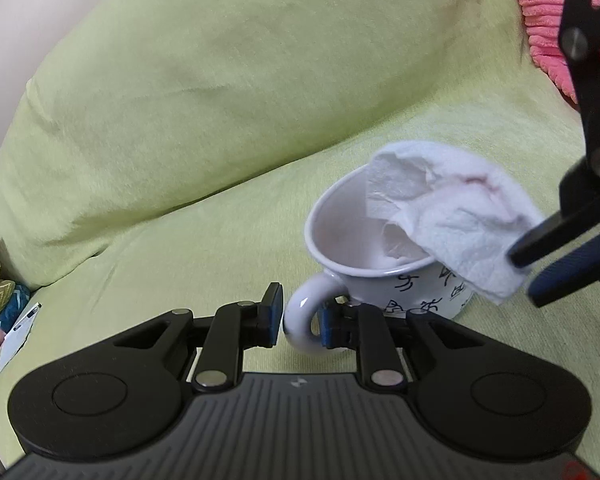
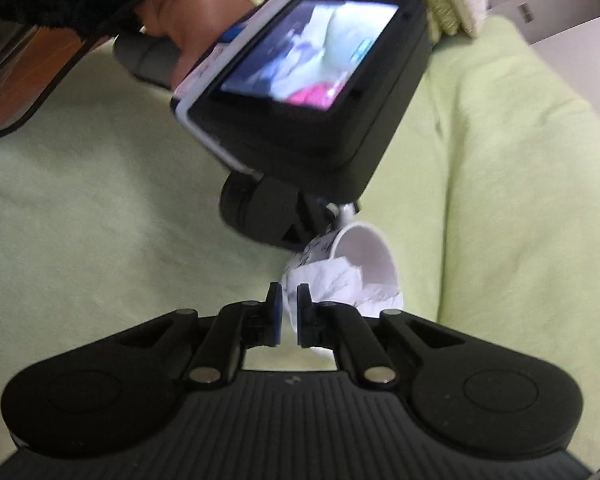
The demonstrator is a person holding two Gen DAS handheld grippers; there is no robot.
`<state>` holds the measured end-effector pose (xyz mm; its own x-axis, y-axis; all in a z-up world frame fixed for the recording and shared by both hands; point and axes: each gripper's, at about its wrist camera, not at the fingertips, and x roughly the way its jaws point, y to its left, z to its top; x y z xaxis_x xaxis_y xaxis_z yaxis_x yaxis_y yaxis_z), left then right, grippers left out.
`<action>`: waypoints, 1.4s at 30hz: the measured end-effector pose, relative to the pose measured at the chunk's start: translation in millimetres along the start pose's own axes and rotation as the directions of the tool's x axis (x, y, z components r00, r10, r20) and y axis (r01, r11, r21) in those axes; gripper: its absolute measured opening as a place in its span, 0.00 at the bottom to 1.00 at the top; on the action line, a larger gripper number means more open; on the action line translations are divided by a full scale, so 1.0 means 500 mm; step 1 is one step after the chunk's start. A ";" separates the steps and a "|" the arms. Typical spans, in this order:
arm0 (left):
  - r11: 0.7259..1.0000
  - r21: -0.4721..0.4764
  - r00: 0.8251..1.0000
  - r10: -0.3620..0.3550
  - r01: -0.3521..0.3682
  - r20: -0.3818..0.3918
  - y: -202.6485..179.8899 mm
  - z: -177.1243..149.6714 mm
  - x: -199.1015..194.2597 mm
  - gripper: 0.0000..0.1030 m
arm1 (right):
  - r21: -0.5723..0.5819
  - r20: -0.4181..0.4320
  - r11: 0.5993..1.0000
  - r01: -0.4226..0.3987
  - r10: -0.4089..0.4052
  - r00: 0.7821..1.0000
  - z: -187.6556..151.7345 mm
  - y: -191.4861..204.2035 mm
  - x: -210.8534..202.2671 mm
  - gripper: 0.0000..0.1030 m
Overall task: Clean container
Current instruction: 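Regrasp the white tissue with the right gripper and pull it over the rim, then push the tissue into the mug and wipe the inner wall with the right gripper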
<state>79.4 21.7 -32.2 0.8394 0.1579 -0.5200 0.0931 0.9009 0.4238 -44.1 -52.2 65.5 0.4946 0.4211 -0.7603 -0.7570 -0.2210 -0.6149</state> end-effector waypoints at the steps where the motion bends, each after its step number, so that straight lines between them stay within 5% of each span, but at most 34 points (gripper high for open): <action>1: 1.000 -0.001 1.000 0.000 0.000 -0.001 0.001 0.000 -0.001 0.24 | -0.004 0.003 1.000 -0.017 0.017 1.000 0.000 -0.004 -0.006 0.03; 8: 1.000 0.001 1.000 0.003 -0.003 -0.003 -0.001 0.008 0.000 0.24 | 0.039 0.054 0.992 -0.120 0.118 0.992 -0.021 -0.116 -0.068 0.04; 12: 1.000 0.013 1.000 0.008 -0.008 -0.001 -0.004 0.006 0.001 0.24 | -0.145 -0.029 0.976 -0.162 0.160 0.987 -0.032 -0.162 -0.024 0.10; 17: 0.999 0.042 1.000 0.014 -0.015 0.008 -0.007 0.002 0.003 0.24 | -0.330 -0.108 0.889 -0.318 0.299 0.948 -0.032 -0.156 0.027 0.10; 21: 0.998 0.060 1.000 0.013 -0.014 0.016 -0.010 -0.002 0.005 0.21 | -0.393 -0.095 0.854 -0.341 0.331 0.939 -0.030 -0.147 0.043 0.13; 26: 0.996 0.091 1.000 0.010 -0.012 0.017 -0.017 -0.004 0.007 0.14 | -0.255 -0.048 0.859 -0.445 0.448 0.893 -0.020 -0.171 0.053 0.06; 29: 0.995 0.097 1.000 0.014 -0.015 0.016 -0.019 -0.005 0.010 0.13 | -0.075 0.010 0.862 -0.502 0.504 0.864 -0.022 -0.194 0.064 0.05; 33: 0.994 0.111 1.000 0.022 -0.023 0.014 -0.022 -0.007 0.016 0.12 | 0.255 0.188 0.788 -0.561 0.528 0.828 -0.053 -0.226 0.087 0.04; 39: 0.993 0.115 1.000 0.023 -0.025 0.015 -0.021 -0.005 0.022 0.15 | 0.617 0.326 0.580 -0.531 0.427 0.844 -0.097 -0.241 0.107 0.07; 42: 0.994 0.108 1.000 0.026 -0.027 0.017 -0.021 0.003 0.023 0.15 | 0.609 0.236 0.628 -0.484 0.439 0.867 -0.078 -0.247 0.094 0.07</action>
<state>89.0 13.6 -41.3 0.8506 0.1739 -0.4963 0.1273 0.8476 0.5151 89.1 -39.4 97.3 -0.0048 0.4758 -0.8795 -0.9751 0.1929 0.1096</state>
